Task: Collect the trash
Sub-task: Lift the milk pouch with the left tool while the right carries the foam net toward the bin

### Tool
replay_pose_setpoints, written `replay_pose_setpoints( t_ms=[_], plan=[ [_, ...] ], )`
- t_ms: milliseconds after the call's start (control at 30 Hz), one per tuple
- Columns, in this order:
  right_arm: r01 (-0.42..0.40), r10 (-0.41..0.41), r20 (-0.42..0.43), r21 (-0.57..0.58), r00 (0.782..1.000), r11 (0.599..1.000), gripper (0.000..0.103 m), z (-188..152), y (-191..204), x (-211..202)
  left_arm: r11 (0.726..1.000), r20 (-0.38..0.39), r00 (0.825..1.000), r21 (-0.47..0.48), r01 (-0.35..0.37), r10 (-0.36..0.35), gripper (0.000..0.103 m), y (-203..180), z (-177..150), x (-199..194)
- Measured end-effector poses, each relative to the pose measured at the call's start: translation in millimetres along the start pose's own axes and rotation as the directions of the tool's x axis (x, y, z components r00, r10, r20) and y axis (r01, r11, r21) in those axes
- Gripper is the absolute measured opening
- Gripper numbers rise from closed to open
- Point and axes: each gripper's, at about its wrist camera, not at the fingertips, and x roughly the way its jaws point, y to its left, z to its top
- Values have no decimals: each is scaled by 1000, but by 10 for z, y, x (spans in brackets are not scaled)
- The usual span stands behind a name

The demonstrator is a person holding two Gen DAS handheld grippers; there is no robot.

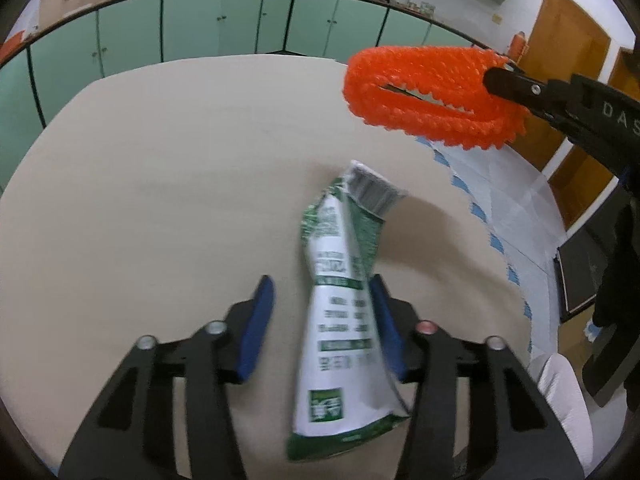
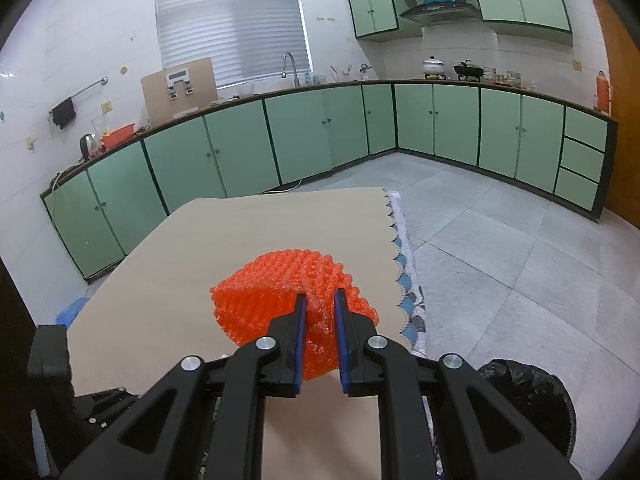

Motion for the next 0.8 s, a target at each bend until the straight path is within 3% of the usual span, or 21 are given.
replay_pose_setpoints(
  t_ms=[67,300,800],
  plan=[
    [3,-3,0,3,1000,1000,13,-8,-3,-3,1000,-1,1000,8,8,-8,30,-53,-14,21],
    [6,-6,1,6,1000,1000,13,-17,25,-16,1000,59,998,-8,-28,29,28,-56,-27,-74],
    [21,-21,45,21,999,1000,13,-10,-104,-238,997,172,982,-19,-74,77,28,-168,446,-392]
  ],
)
